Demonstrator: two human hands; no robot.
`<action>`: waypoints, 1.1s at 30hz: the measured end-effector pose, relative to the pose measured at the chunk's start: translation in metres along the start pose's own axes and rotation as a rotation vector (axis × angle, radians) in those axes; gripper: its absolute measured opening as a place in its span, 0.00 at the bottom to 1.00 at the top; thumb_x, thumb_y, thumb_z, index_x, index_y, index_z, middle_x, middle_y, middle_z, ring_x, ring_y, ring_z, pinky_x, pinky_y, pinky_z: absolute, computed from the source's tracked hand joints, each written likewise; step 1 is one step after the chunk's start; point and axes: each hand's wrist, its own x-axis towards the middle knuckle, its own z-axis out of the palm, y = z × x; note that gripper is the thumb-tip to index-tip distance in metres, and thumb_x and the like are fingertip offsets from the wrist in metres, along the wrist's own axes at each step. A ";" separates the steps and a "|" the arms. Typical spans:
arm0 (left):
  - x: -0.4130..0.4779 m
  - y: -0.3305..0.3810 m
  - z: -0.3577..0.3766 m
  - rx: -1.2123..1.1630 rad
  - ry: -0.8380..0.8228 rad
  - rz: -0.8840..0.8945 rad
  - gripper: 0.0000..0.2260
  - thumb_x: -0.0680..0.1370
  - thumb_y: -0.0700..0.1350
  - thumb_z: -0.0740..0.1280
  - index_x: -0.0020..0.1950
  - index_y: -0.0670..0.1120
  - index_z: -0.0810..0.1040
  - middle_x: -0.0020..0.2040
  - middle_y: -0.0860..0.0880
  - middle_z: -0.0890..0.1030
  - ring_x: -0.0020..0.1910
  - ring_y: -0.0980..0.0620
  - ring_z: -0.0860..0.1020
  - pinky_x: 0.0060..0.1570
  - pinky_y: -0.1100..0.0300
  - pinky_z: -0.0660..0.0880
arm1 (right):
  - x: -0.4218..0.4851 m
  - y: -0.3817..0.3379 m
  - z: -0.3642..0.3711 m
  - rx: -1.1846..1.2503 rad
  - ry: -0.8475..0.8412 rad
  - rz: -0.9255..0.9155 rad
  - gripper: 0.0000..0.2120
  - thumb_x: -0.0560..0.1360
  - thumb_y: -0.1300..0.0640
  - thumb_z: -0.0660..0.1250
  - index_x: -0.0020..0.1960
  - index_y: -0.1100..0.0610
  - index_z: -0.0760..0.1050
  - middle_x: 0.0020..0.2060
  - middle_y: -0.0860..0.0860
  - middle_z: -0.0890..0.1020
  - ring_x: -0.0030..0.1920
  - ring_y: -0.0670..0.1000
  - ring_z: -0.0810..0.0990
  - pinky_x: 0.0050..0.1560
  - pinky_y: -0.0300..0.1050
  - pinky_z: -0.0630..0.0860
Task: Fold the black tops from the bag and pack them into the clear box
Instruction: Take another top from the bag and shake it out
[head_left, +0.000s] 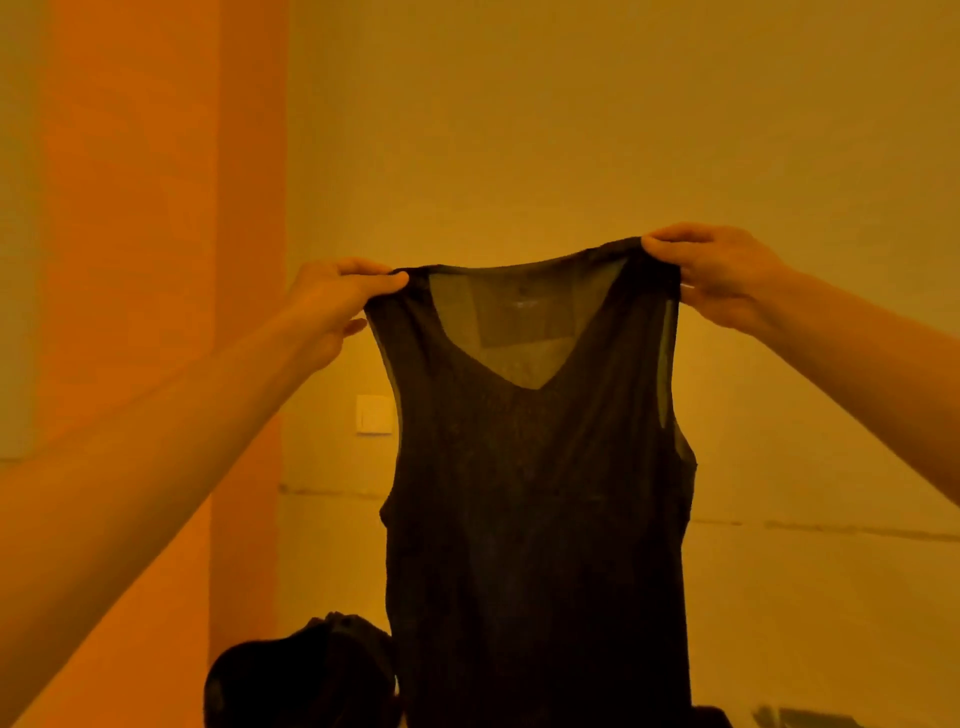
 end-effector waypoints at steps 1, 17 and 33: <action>0.000 0.000 -0.002 0.025 -0.018 0.034 0.09 0.74 0.43 0.77 0.40 0.52 0.78 0.42 0.52 0.80 0.49 0.54 0.78 0.49 0.58 0.73 | 0.000 0.001 -0.001 -0.033 -0.020 0.012 0.03 0.75 0.60 0.74 0.46 0.53 0.80 0.42 0.49 0.83 0.45 0.45 0.84 0.45 0.39 0.79; -0.031 0.001 -0.031 0.272 -0.376 0.134 0.04 0.79 0.44 0.71 0.44 0.48 0.81 0.40 0.50 0.80 0.41 0.55 0.79 0.42 0.63 0.74 | -0.033 0.003 -0.011 -0.546 -0.345 0.108 0.05 0.78 0.60 0.70 0.51 0.59 0.83 0.48 0.51 0.85 0.54 0.49 0.81 0.52 0.40 0.73; -0.099 -0.020 -0.074 -0.109 -0.321 0.182 0.21 0.80 0.39 0.64 0.30 0.53 0.83 0.29 0.57 0.80 0.29 0.61 0.80 0.29 0.70 0.76 | -0.156 0.015 -0.001 -0.073 -0.356 -0.289 0.04 0.73 0.53 0.68 0.45 0.54 0.78 0.35 0.48 0.79 0.36 0.44 0.77 0.36 0.32 0.72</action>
